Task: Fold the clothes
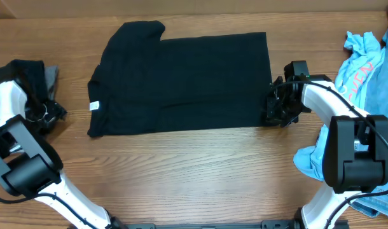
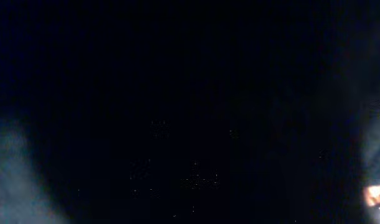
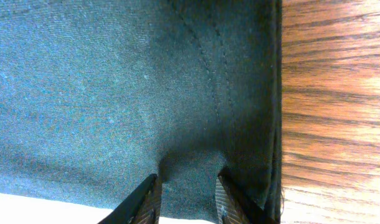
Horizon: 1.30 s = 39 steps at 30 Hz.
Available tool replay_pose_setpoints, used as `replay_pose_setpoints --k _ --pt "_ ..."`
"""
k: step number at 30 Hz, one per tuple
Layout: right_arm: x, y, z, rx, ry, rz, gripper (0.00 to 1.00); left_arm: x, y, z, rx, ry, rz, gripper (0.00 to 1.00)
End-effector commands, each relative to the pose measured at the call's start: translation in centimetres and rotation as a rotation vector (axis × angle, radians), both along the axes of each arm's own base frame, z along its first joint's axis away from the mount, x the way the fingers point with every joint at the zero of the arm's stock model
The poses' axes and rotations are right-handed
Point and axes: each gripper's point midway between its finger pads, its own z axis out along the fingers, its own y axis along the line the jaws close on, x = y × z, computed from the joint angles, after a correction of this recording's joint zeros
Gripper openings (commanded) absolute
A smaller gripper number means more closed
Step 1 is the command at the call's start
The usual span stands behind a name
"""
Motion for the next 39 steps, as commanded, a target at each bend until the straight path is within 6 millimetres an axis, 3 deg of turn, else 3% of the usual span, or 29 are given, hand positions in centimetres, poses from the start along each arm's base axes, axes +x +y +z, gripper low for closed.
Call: replay_pose_setpoints --k 1,4,6,8,11,13,15,19,22,24,26,27,31,35,39 --pt "-1.6 -1.2 -1.4 -0.053 0.062 -0.015 0.33 1.5 -1.6 0.3 -0.038 -0.042 -0.091 0.76" --pt "-1.6 -1.2 -1.4 -0.053 0.061 -0.015 0.34 4.0 -5.2 2.2 -0.086 -0.134 -0.233 0.76" --pt "-1.6 -1.2 -1.1 -0.053 0.064 -0.015 0.36 5.6 -7.6 5.8 -0.056 -0.224 -0.329 0.76" --pt "-0.7 -1.2 0.6 -0.052 0.052 -0.016 0.38 6.6 -10.5 11.4 0.005 -0.345 -0.410 0.78" --pt "3.4 -1.1 7.1 -0.050 -0.111 -0.021 0.45 6.9 -13.0 17.0 0.070 -0.487 -0.478 0.81" --pt "6.3 -1.1 12.3 -0.048 -0.240 -0.023 0.61 7.9 -15.6 19.7 0.054 -0.605 -0.591 0.85" --pt "8.7 -1.1 16.3 -0.048 -0.350 -0.018 0.78 8.8 -16.6 21.0 0.060 -0.639 -0.621 0.86" --pt "12.4 -1.6 21.7 -0.075 -0.539 -0.024 0.94 11.8 -17.5 25.5 0.101 -0.749 -0.660 0.93" --pt "14.6 -1.7 24.6 -0.077 -0.667 -0.026 0.96 14.9 -18.7 27.7 0.017 -0.823 -0.681 0.92" --pt "14.3 -1.8 24.0 -0.082 -0.646 -0.015 0.99 16.6 -18.6 26.5 -0.004 -0.792 -0.681 0.92" --pt "13.1 -1.8 22.0 -0.083 -0.549 -0.011 0.98 16.3 -19.0 23.4 -0.068 -0.701 -0.674 0.90" --pt "11.9 -1.8 20.2 -0.084 -0.470 -0.008 0.94 14.4 -19.9 20.1 -0.146 -0.559 -0.665 0.89" --pt "8.6 -1.8 13.8 -0.086 -0.212 0.002 0.70 7.9 -21.7 12.1 -0.277 -0.129 -0.646 0.77" --pt "5.8 -1.4 8.4 -0.069 -0.052 0.013 0.69 5.0 -22.8 6.5 -0.232 0.063 -0.660 0.77" --pt "4.0 -0.7 4.7 -0.026 -0.005 0.017 0.69 4.4 -23.6 2.6 -0.225 0.078 -0.622 0.78"
